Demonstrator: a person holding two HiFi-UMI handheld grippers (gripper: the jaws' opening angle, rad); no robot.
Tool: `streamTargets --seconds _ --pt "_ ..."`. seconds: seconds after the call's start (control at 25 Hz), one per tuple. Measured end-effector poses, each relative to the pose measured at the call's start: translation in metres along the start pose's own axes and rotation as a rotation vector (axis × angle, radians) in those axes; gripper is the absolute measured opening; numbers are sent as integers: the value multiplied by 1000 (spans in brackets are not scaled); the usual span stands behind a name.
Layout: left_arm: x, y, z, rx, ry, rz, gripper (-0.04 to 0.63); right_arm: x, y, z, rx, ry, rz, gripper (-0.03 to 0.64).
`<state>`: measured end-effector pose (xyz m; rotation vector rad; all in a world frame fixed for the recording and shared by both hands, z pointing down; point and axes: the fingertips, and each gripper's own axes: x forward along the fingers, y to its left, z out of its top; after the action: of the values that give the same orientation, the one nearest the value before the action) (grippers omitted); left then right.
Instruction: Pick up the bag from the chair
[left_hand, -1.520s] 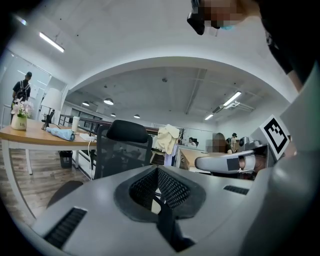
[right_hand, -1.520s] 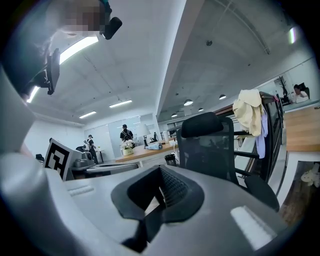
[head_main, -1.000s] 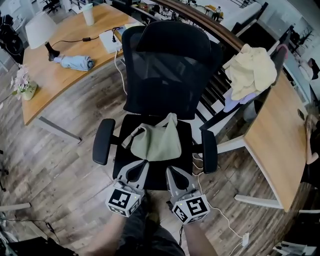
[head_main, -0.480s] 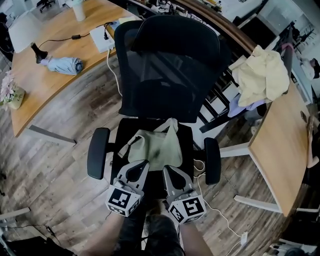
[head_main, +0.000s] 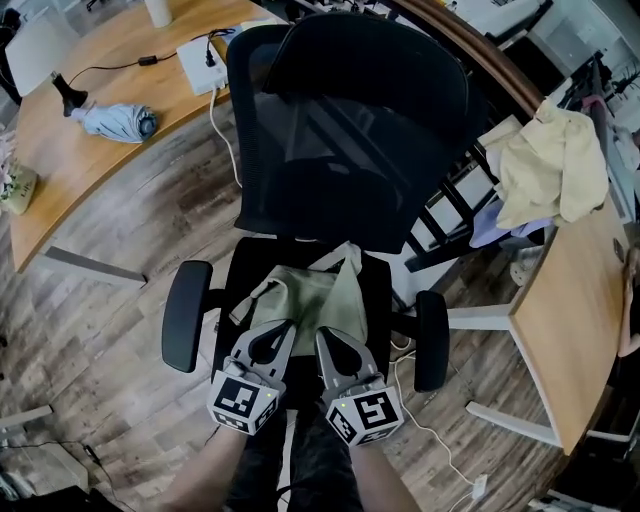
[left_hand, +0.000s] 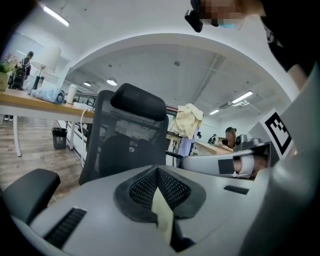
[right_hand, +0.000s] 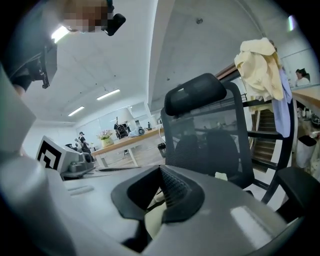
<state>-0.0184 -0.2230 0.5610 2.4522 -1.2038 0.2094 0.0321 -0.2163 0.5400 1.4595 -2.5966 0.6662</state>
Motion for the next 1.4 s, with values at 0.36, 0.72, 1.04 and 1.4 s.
streamTargets --seconds 0.36,0.72,1.04,1.4 --pt "26 26 -35 -42 47 97 -2 35 -17 -31 3 99 99 8" --pt "55 55 -70 -82 201 237 61 63 -39 -54 -2 163 126 8" --pt "76 74 -107 -168 379 284 181 75 -60 -64 30 190 95 8" --pt "94 89 -128 -247 511 303 181 79 -80 -67 53 183 63 8"
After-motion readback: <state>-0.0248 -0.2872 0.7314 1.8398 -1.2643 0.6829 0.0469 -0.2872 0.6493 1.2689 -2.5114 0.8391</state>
